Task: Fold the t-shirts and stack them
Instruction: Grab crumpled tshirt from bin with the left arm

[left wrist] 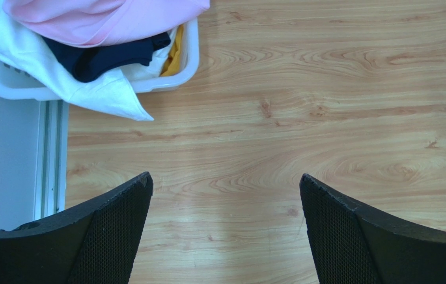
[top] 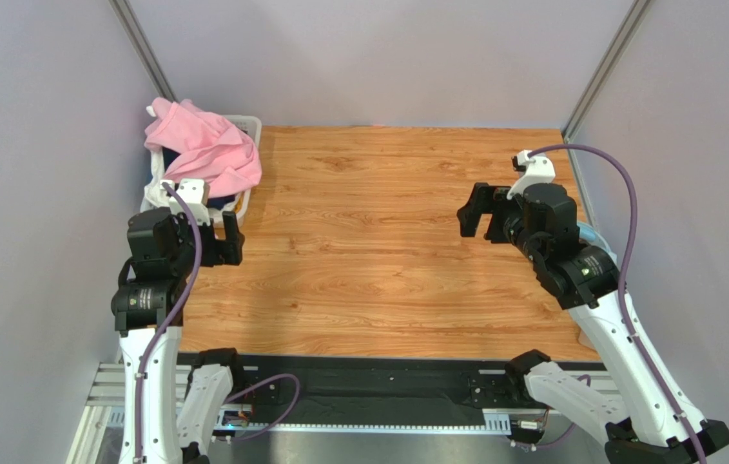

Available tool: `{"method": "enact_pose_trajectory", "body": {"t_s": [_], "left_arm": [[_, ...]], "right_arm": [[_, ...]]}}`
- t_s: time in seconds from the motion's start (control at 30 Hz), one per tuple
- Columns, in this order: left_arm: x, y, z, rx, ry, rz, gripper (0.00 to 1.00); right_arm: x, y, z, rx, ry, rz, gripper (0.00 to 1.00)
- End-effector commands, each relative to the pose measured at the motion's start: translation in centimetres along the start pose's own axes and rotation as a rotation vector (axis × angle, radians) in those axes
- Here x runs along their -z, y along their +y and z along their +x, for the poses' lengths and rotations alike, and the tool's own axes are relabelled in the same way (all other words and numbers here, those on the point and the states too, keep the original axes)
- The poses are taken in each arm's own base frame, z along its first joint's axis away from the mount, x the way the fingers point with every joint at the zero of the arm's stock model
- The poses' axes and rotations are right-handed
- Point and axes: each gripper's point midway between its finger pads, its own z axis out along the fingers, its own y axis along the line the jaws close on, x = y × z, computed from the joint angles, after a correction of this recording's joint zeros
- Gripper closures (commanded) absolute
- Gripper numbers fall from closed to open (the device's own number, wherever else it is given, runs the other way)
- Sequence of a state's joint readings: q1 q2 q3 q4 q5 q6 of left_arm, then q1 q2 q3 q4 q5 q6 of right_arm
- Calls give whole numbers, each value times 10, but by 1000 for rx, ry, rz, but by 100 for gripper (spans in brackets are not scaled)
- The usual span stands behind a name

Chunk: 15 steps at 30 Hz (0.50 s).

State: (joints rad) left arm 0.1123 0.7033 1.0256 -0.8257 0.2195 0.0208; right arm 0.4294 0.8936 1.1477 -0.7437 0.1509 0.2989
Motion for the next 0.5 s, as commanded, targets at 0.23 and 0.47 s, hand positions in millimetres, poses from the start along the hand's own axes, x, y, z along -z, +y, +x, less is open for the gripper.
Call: {"method": "enact_pose_trajectory", "body": {"t_s": [0.23,0.47], "left_arm": [[-10,6,-12,27,22,-18,0],[-42,24,-25,-4,76,-61,0]], "right_arm": [[3,7,-5,10,-26,-40,0],[0,8,-1,12,-17,-46,0]]}}
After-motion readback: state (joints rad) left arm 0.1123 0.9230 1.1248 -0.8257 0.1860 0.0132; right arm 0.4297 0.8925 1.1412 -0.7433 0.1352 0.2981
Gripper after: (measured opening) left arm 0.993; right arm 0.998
